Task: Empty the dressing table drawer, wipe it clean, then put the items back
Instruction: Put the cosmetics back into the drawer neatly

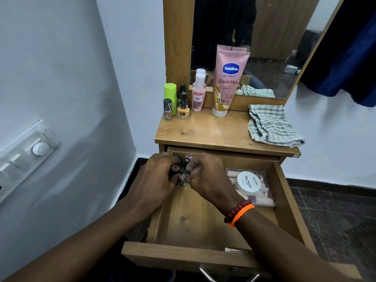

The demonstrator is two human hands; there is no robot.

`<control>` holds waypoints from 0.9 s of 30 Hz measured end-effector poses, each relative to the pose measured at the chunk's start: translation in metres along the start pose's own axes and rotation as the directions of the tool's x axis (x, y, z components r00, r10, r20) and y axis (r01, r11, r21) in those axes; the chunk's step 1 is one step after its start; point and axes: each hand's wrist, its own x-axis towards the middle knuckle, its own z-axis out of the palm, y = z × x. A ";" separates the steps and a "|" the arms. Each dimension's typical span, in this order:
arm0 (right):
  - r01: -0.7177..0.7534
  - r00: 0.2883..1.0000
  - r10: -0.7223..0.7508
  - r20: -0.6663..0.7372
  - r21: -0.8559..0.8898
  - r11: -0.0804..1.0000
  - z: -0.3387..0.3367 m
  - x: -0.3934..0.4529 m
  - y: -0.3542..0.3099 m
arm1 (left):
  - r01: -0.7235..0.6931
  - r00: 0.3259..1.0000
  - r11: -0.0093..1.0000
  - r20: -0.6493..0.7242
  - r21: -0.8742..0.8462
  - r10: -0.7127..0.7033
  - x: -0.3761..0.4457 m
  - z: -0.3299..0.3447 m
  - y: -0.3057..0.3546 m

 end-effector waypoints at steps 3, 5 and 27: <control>-0.003 1.000 0.003 -0.003 -0.035 0.999 -0.004 0.001 0.002 | -0.021 1.000 1.000 -0.013 -0.005 0.021 0.001 -0.001 -0.001; -0.010 1.000 0.011 0.016 -0.044 0.999 -0.009 0.000 0.001 | -0.033 0.999 0.999 -0.033 -0.006 0.033 0.001 -0.006 0.001; 0.154 0.933 -0.229 -0.279 -0.268 0.951 -0.049 0.155 -0.031 | 0.104 0.927 0.978 -0.375 0.182 -0.029 0.129 -0.036 -0.028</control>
